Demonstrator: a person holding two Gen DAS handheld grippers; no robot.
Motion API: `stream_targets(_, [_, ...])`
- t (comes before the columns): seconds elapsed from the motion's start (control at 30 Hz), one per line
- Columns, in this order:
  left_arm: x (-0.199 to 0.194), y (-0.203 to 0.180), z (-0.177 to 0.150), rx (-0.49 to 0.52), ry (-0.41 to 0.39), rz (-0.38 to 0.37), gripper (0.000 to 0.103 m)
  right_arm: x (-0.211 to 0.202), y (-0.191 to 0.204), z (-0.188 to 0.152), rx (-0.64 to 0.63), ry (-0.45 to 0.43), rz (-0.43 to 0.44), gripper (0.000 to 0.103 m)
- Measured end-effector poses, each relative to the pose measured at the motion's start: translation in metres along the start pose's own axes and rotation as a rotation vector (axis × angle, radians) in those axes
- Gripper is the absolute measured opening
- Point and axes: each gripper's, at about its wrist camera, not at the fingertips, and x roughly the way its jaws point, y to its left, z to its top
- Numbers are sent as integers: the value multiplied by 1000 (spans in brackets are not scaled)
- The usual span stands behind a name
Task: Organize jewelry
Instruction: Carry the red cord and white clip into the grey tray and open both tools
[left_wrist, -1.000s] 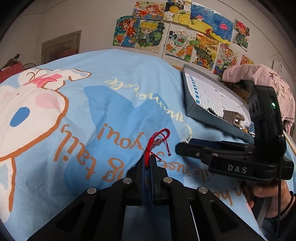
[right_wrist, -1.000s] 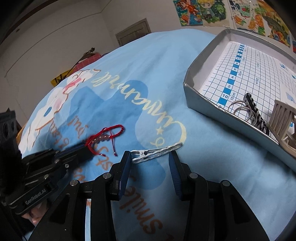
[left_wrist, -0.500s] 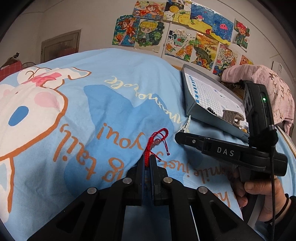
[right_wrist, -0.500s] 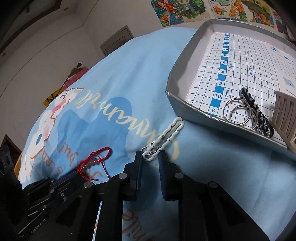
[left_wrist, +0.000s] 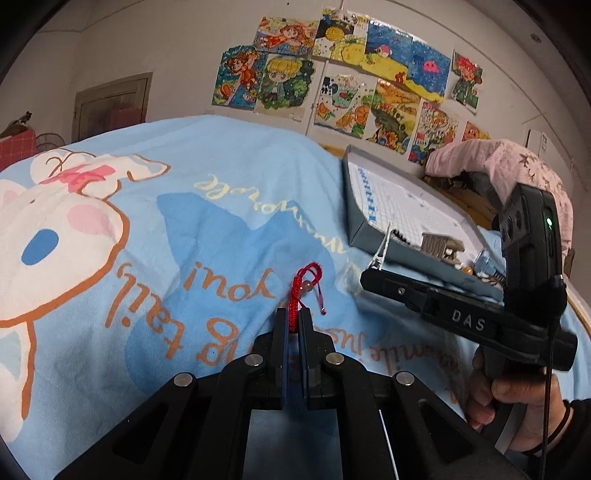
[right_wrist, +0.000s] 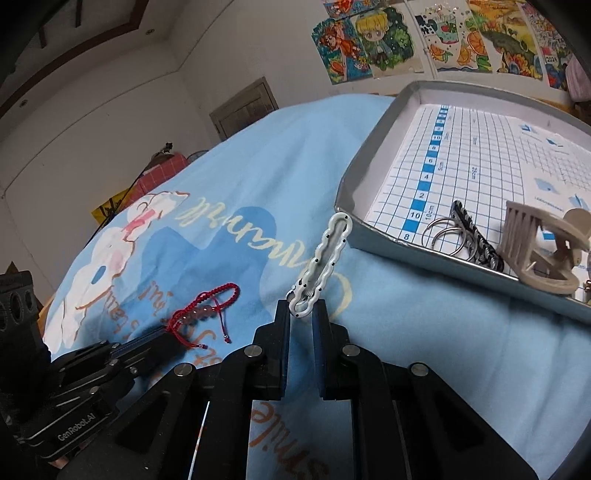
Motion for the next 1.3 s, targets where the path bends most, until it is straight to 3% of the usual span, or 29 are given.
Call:
stream_targets(0.33, [-11, -32, 27, 55, -87, -26, 5, -64, -22, 2, -15, -106, -9, 11])
stream_targets(0.6, [-5, -84, 73, 131, -143, -70, 5, -112, -52, 12, -89, -144, -99, 11])
stream_targets(0.93, [76, -139, 86, 164, -52, -106, 5, -133, -114, 32, -59, -196, -263, 11])
stream_targets(1.3, [113, -149, 67, 186, 36, -65, 5, -107, -143, 31, -6, -124, -311, 11])
